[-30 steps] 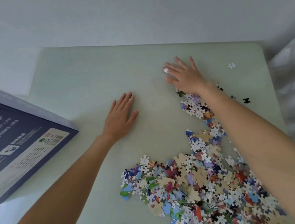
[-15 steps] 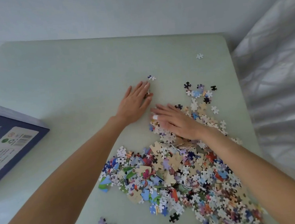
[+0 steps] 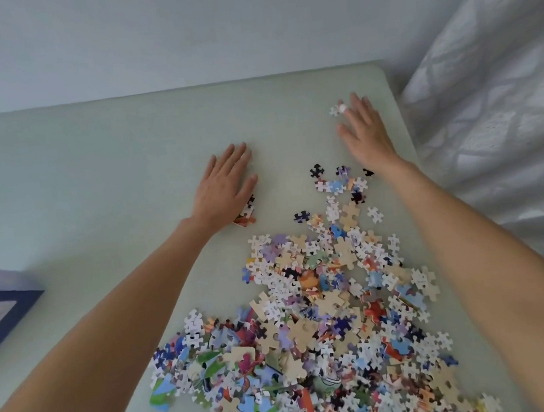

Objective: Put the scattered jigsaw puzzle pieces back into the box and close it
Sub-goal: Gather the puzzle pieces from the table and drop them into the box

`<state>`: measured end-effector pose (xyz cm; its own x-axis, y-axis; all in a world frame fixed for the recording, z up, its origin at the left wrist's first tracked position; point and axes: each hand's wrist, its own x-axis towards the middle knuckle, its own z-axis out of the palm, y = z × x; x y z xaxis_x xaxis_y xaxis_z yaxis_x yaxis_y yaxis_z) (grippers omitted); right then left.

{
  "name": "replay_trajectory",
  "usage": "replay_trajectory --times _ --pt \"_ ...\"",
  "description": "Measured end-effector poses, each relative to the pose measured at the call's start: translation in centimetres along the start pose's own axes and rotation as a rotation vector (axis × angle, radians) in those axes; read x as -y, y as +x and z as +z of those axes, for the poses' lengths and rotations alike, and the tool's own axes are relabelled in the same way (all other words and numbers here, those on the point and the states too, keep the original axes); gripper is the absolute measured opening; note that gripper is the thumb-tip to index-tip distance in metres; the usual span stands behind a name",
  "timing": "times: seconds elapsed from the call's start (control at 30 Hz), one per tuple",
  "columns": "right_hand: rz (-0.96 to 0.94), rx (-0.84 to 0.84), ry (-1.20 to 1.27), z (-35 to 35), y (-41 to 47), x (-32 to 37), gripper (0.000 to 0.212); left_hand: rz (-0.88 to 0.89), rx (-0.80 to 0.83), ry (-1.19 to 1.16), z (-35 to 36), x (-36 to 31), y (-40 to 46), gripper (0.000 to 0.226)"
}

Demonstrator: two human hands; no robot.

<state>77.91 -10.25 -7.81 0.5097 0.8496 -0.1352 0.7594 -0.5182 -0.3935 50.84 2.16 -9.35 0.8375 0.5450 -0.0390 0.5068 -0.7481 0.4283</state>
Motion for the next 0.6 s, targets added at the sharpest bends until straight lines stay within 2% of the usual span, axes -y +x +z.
replay_trajectory --times 0.07,0.23,0.33,0.6 --pt "-0.044 0.066 -0.064 0.4 0.5 -0.4 0.051 -0.004 0.077 0.029 0.4 -0.2 -0.2 0.068" --pt "-0.382 0.188 -0.029 2.0 -6.4 2.0 0.056 0.187 0.21 0.018 0.3 -1.3 -4.3 0.067" --pt "-0.402 0.219 0.024 3.1 -11.9 3.4 0.052 0.235 0.234 0.018 0.7 -2.3 -7.7 0.066" --pt "-0.376 0.276 0.023 7.4 -24.0 10.2 0.056 0.137 0.279 -0.203 1.1 -4.9 -18.0 0.068"
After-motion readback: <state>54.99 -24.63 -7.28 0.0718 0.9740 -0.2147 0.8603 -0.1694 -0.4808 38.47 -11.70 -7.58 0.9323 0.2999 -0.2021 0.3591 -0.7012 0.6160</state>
